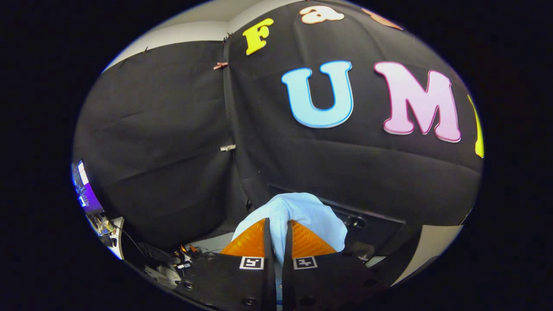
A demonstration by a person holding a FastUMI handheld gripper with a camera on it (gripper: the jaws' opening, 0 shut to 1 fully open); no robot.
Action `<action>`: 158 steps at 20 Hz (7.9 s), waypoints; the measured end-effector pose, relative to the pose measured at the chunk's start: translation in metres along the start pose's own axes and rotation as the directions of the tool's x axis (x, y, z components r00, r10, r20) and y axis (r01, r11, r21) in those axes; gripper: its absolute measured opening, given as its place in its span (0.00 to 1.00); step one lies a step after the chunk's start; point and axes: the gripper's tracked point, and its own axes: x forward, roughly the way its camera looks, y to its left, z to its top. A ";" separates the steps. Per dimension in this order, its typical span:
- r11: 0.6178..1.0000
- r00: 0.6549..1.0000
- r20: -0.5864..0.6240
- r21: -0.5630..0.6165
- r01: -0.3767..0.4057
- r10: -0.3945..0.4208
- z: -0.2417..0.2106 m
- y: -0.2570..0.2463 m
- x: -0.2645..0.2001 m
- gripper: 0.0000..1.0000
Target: Put the clothes into the washing machine and then close the washing machine lid.
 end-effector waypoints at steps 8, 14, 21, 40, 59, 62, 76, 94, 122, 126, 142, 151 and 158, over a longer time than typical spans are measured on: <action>0.993 0.979 -0.200 -0.107 -0.052 0.030 -0.076 0.002 0.075 0.10; 1.000 0.919 -0.395 -0.024 -0.005 -0.005 -0.128 -0.017 0.093 0.10; 0.999 0.886 -0.464 0.033 0.020 -0.002 -0.144 -0.022 0.097 0.35; 0.997 0.989 0.138 -0.058 -0.053 0.061 0.010 0.006 0.066 0.99; 0.812 0.787 0.199 0.171 0.558 -0.583 0.032 -0.171 0.067 0.99; 0.775 0.757 0.165 0.147 0.615 -0.632 0.024 -0.187 0.062 0.99; 0.762 0.767 0.090 0.232 0.604 -0.635 0.012 -0.177 0.061 1.00; 0.758 0.781 -0.010 0.234 0.609 -0.625 -0.053 -0.119 0.008 0.99; 0.843 0.761 0.371 0.151 0.517 -0.533 -0.003 -0.032 -0.200 0.99; 0.824 0.700 0.463 0.136 0.549 -0.543 0.013 -0.029 -0.259 0.99; 0.774 0.506 0.684 0.136 0.618 -0.525 -0.004 -0.002 -0.436 0.97; 0.757 0.452 0.734 0.129 0.640 -0.507 -0.010 0.019 -0.468 0.97; 0.748 0.438 0.737 0.136 0.650 -0.514 -0.013 0.018 -0.474 0.97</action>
